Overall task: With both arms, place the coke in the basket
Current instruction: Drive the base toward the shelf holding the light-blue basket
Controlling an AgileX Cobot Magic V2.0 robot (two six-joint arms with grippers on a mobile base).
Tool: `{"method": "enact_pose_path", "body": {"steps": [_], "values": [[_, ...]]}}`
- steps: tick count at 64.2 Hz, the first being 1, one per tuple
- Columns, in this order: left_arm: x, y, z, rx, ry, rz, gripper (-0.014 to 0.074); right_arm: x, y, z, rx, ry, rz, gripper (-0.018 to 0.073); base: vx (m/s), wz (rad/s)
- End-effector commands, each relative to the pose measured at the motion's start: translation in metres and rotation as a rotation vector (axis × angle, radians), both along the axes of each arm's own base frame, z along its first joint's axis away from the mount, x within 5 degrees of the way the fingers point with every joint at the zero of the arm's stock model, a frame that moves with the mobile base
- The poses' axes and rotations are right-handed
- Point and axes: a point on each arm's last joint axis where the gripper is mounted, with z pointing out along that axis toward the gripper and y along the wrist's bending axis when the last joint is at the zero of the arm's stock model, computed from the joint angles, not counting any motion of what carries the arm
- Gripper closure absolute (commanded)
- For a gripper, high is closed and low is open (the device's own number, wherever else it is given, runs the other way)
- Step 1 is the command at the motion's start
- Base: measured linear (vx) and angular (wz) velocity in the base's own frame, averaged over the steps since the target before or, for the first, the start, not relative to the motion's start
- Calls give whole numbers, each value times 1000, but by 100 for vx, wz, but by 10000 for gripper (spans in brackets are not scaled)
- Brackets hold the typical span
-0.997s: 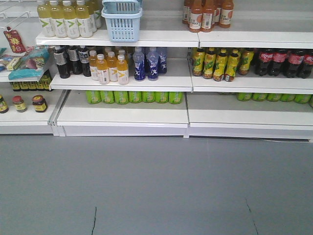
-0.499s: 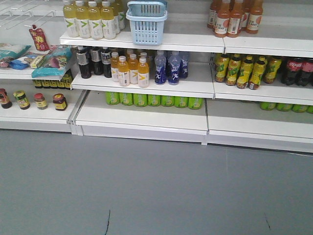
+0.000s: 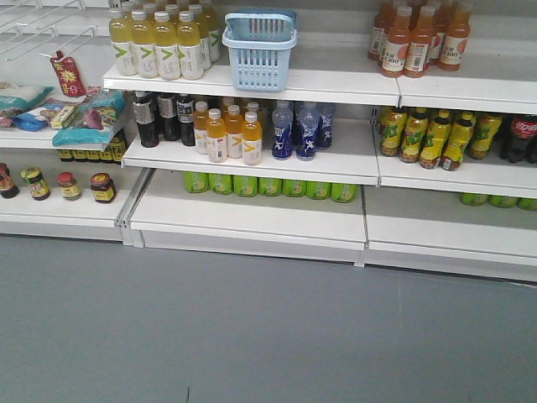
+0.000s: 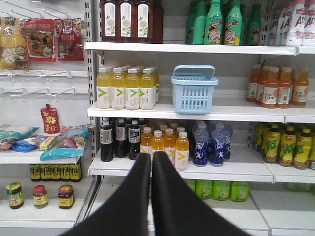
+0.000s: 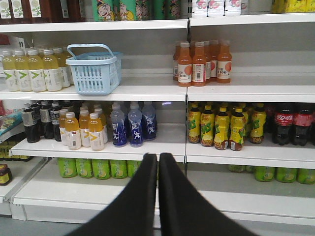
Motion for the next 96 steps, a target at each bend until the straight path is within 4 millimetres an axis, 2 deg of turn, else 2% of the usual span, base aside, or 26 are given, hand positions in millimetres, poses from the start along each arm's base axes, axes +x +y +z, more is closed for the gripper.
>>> {"method": "enact_pose_path", "body": {"steps": [1, 96], "values": [[0, 0, 17, -18, -90, -5, 603, -1, 0, 5, -4, -76, -4, 564, 20, -1], [0, 0, 17, -18, -90, -5, 603, -1, 0, 5, -4, -77, -4, 564, 22, -7]]}}
